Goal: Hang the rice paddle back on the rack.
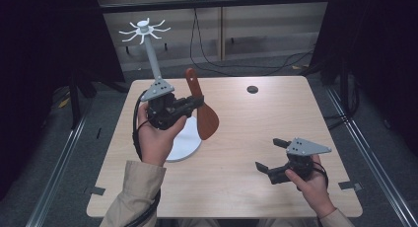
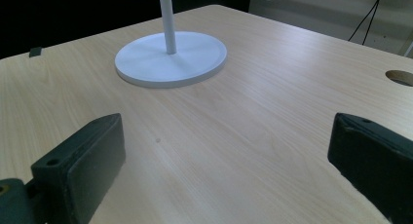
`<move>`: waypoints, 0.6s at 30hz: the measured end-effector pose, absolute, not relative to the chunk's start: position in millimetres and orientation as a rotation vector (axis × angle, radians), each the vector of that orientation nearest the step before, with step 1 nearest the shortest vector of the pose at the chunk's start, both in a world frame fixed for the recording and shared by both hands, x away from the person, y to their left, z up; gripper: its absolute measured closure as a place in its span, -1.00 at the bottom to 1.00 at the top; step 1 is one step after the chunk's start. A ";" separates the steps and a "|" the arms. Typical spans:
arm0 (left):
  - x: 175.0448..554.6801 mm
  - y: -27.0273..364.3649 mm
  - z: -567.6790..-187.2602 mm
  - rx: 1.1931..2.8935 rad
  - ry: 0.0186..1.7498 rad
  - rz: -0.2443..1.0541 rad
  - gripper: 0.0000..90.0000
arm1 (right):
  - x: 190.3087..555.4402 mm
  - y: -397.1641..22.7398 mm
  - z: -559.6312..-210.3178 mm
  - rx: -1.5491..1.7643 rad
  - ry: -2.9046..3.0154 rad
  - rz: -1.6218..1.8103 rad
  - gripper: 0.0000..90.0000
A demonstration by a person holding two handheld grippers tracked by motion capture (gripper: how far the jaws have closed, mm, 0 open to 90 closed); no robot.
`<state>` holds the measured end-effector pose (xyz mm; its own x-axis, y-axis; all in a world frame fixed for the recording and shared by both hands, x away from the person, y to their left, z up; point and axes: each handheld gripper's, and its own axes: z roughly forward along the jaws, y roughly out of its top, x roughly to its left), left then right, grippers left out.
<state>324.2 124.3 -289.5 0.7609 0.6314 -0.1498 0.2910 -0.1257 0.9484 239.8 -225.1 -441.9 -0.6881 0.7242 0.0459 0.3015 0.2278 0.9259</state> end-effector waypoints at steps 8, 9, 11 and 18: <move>328.1 130.0 -278.0 1.717 0.736 0.370 0.84 | 240.3 -227.3 -443.3 0.955 2.113 1.447 -1.00; 328.3 130.3 -276.2 1.715 0.742 0.374 0.84 | 240.4 -227.0 -443.5 0.953 2.114 1.448 -1.00; 329.7 131.3 -272.8 1.717 0.740 0.380 0.84 | 240.4 -226.5 -443.5 0.947 2.115 1.451 -1.00; 334.6 133.6 -261.9 1.715 0.742 0.395 0.83 | 240.9 -225.5 -444.6 0.946 2.123 1.448 -1.00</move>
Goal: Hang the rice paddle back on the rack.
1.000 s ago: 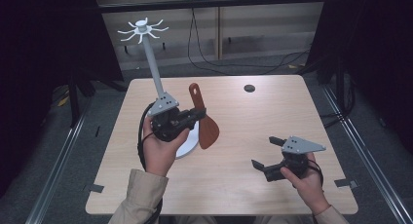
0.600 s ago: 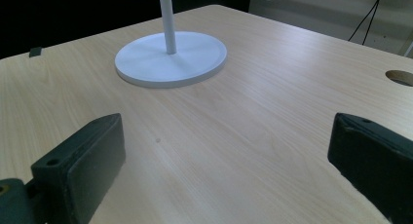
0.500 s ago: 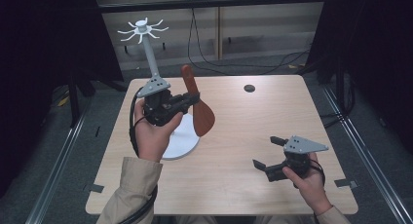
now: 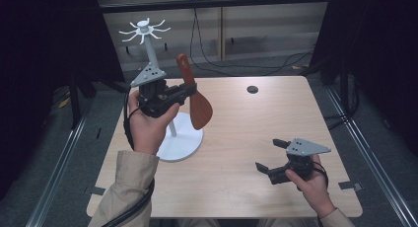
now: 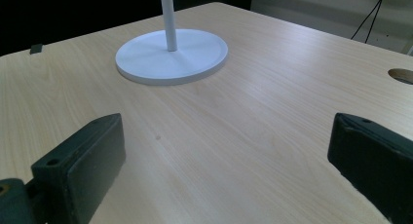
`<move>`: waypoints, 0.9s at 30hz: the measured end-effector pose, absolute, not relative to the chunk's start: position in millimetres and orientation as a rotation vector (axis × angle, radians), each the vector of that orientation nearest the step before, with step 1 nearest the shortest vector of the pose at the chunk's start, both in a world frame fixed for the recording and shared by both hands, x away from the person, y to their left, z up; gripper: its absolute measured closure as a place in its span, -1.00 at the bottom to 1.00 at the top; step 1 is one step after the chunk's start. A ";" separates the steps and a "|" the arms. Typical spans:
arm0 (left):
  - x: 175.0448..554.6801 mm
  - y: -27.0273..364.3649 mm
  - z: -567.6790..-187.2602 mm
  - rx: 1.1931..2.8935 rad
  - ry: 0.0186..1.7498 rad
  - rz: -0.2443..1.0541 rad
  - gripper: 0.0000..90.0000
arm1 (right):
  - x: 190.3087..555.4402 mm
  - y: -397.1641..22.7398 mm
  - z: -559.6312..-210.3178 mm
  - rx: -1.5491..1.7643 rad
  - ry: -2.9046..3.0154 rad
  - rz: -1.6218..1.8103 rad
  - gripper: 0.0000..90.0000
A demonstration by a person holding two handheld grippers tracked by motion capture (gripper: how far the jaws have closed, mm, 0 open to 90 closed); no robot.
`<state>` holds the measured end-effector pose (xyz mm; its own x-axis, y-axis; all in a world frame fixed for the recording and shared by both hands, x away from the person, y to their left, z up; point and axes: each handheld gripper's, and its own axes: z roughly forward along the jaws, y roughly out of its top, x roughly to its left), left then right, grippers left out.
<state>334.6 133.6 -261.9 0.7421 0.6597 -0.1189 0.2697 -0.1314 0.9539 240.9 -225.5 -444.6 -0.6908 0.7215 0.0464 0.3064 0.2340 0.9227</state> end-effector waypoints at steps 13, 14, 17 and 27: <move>342.7 139.8 -248.2 1.697 0.750 0.429 0.84 | 240.0 -225.2 -442.9 0.932 2.110 1.465 -0.99; 343.8 140.8 -247.2 1.694 0.756 0.433 0.84 | 240.1 -225.0 -443.0 0.930 2.112 1.465 -0.99; 347.1 145.0 -244.0 1.678 0.769 0.444 0.84 | 240.3 -225.0 -444.0 0.924 2.118 1.464 -0.99; 355.5 156.7 -238.1 1.623 0.808 0.485 0.83 | 241.3 -225.3 -444.9 0.920 2.115 1.467 -0.99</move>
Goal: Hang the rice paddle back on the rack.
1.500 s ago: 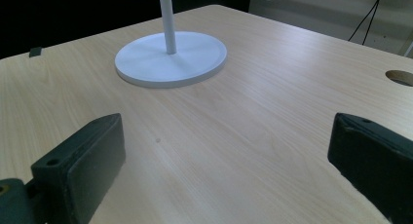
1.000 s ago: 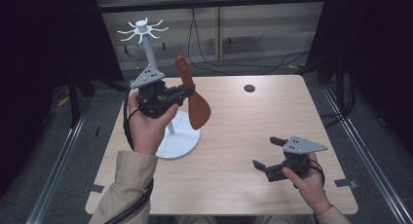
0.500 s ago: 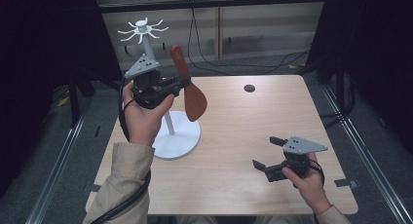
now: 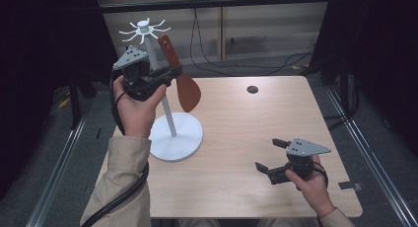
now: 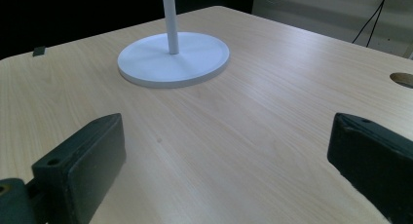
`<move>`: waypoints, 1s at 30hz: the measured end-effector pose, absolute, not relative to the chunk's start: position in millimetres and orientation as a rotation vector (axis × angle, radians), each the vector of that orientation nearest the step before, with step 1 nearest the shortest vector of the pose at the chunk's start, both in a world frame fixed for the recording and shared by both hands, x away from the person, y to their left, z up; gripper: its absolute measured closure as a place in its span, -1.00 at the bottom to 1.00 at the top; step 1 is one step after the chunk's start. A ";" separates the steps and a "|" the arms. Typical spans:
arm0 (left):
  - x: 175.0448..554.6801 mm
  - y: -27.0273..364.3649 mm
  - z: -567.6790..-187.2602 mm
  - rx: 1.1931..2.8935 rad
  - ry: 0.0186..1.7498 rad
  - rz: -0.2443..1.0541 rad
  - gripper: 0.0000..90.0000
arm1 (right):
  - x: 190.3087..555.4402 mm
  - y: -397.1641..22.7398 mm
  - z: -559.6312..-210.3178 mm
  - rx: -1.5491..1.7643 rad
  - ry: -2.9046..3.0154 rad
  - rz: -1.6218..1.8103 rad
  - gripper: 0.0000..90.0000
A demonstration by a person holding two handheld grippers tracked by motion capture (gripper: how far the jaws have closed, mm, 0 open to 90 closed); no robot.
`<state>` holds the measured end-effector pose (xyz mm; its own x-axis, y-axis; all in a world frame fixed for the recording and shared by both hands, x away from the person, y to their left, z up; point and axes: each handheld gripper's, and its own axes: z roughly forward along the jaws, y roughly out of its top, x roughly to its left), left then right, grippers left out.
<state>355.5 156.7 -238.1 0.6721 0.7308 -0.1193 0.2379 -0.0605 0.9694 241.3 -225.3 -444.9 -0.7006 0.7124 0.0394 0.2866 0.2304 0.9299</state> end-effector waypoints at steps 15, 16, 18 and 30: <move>367.1 164.5 -242.5 1.601 0.866 0.508 0.83 | 241.5 -224.9 -445.9 0.924 2.122 1.458 -0.99; 367.4 165.5 -243.7 1.604 0.869 0.509 0.83 | 241.5 -224.9 -446.0 0.924 2.122 1.458 -0.99; 367.8 167.0 -245.9 1.600 0.872 0.513 0.83 | 241.3 -224.7 -445.7 0.921 2.120 1.457 -0.99; 367.1 172.7 -250.8 1.568 0.870 0.535 0.72 | 241.4 -225.1 -445.4 0.920 2.122 1.454 -0.99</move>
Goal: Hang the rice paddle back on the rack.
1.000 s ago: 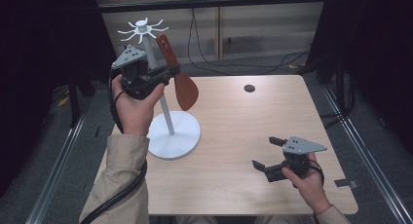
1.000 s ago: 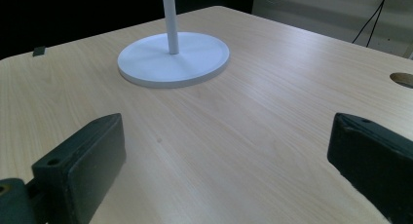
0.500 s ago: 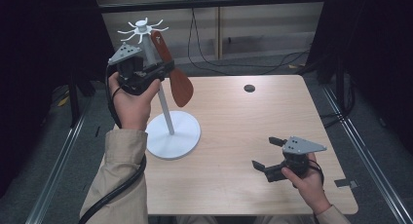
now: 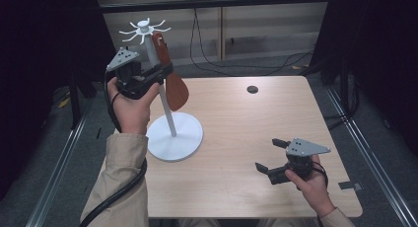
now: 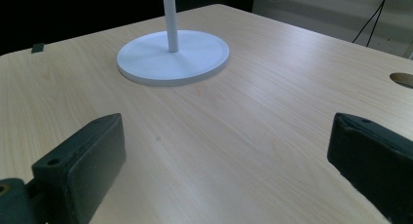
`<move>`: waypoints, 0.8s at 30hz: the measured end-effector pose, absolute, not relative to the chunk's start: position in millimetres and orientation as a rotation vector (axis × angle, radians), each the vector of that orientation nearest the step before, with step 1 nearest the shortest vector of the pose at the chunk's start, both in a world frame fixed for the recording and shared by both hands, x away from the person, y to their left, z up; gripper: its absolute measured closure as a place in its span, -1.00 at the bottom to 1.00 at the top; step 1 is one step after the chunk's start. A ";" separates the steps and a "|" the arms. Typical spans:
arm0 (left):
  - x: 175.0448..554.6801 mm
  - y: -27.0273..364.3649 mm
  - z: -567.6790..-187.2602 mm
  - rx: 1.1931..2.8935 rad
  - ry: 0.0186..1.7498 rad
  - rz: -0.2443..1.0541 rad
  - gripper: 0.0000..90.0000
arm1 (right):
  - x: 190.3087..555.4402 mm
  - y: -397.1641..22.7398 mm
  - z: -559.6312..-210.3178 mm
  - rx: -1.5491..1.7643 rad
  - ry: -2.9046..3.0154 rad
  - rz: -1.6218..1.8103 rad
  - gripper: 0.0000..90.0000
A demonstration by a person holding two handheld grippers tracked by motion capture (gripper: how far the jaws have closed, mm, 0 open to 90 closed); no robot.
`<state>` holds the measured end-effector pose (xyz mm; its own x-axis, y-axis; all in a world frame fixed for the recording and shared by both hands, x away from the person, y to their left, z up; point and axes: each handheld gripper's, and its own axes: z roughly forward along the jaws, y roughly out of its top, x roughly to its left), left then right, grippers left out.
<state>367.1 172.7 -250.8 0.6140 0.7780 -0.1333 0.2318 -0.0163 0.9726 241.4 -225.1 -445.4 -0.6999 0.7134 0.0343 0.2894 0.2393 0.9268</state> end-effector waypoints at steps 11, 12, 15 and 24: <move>366.1 173.0 -251.6 1.568 0.858 0.563 0.55 | 241.1 -225.0 -444.7 0.909 2.127 1.455 -0.99; 366.0 173.2 -251.8 1.566 0.858 0.564 0.54 | 240.7 -225.2 -444.6 0.912 2.124 1.447 -0.99; 365.8 174.7 -252.4 1.567 0.853 0.562 0.52 | 240.1 -226.2 -445.1 0.911 2.127 1.443 -0.99; 362.1 176.2 -254.6 1.568 0.850 0.571 0.38 | 239.5 -227.0 -443.5 0.910 2.118 1.449 -0.99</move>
